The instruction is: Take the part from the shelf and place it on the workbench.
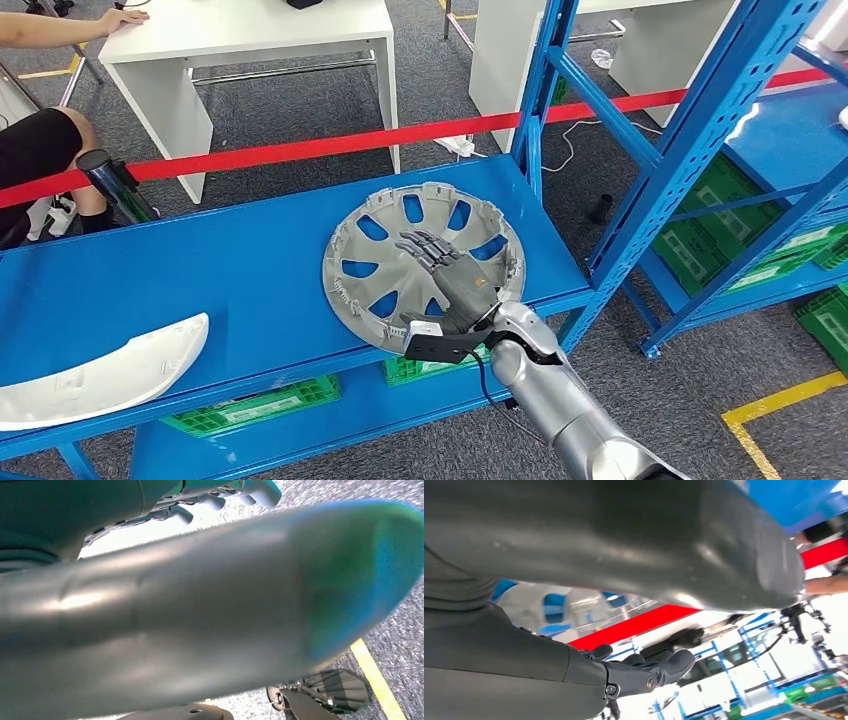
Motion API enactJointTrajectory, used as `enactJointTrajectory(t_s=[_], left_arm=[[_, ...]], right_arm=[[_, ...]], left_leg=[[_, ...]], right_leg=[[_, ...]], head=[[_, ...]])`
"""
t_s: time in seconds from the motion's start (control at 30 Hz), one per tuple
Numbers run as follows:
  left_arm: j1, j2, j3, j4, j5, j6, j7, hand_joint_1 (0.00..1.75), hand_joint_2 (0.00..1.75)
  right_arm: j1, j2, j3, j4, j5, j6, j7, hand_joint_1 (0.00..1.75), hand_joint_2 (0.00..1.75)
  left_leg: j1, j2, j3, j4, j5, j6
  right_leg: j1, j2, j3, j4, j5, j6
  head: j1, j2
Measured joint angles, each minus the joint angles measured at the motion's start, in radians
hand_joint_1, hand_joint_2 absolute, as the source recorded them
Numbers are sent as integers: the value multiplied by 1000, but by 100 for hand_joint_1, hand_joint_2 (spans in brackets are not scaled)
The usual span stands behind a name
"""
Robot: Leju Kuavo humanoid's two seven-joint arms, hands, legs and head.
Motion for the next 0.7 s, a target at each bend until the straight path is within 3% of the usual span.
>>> enactJointTrajectory(t_s=[0.33,0.57,0.63,0.7], left_arm=[[-1,-4,-8,0,27,12,0,0,0],[1,-1,-8,0,32,11,0,0,0],[0,-1,-8,0,32,11,0,0,0],[-1,-2,-8,0,32,10,1,0,0]], right_arm=[[-28,52,57,4,-21,17,6,0,0],[-37,54,59,15,-29,11,-3,0,0],[-41,55,59,16,-29,10,-3,0,0],[-41,55,60,18,-28,8,-2,0,0]], left_leg=[[-4,-1,0,0,-1,2],[-7,0,2,-4,0,16],[0,2,5,-12,5,23],[2,4,4,-14,7,25]], right_leg=[[-5,0,0,-1,0,2],[-12,0,3,-3,-3,17],[-10,0,-20,48,-35,21],[-10,0,-84,171,-93,23]], head=[[0,0],[0,0],[2,0],[4,0]])
